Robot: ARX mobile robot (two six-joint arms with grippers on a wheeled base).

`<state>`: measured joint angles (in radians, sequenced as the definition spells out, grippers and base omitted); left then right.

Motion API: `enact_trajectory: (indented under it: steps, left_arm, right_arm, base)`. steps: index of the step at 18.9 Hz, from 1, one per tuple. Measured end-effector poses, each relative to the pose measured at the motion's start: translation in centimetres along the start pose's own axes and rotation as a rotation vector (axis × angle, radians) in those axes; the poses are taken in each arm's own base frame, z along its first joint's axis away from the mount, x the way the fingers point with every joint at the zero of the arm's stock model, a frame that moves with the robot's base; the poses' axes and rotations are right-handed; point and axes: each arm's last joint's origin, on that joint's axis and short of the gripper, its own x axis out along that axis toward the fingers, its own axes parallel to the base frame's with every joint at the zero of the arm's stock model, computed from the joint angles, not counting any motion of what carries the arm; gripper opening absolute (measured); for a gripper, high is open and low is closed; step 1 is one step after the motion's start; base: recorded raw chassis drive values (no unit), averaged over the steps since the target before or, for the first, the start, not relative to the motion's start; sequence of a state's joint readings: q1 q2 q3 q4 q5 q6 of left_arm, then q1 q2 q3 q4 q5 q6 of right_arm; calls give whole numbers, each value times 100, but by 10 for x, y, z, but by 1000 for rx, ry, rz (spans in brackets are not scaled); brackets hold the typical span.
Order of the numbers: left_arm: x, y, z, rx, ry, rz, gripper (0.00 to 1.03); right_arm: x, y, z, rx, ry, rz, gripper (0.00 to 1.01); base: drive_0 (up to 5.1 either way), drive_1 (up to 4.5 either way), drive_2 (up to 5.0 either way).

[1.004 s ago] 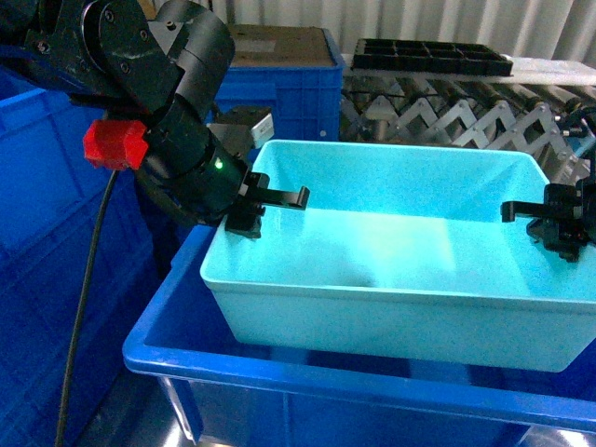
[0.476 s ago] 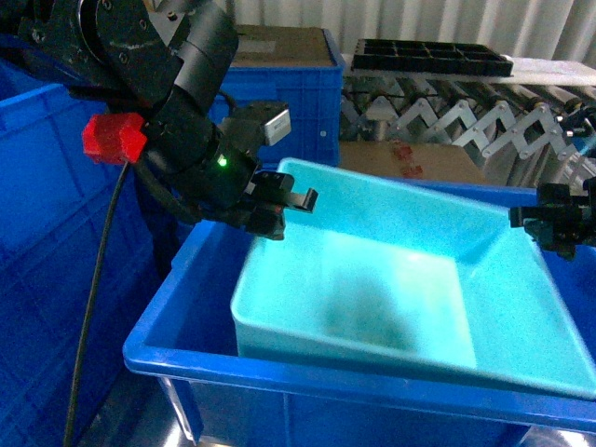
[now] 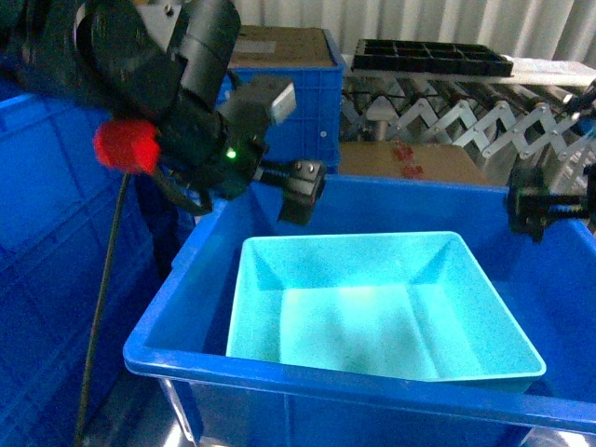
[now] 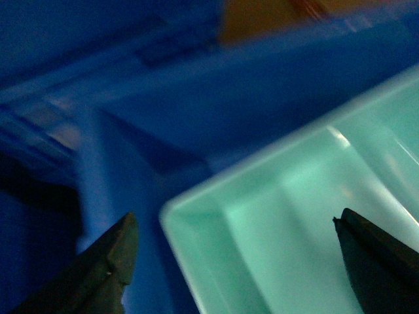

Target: Stack blue boxes stably on right

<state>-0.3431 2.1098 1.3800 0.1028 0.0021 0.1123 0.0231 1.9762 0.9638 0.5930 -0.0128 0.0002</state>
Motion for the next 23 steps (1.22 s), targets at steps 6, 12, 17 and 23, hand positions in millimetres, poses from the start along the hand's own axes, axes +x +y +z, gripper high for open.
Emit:
enact_trajectory:
  steps: [6,12,17,23]
  left_arm:
    - [-24,9,-37,-99,-231,265,71]
    - [-125,43,-67,-218,-657,398,27]
    - [-168,39,-124,-212,-567,368,2]
    - [-225,35,-158,-213,-591,371,2]
  right_arm:
    - [-30,-5,-21,3,-207,-21,69]
    - [-106,-7,-13,2,-466,-40,25]
    - [-155,-4,-32,3,-420,-38,2]
    - [-207,-2,-57,2,-407,-36,2]
  base:
    - [0,0,0]
    - [0,0,0]
    - [0,0,0]
    - [0,0,0]
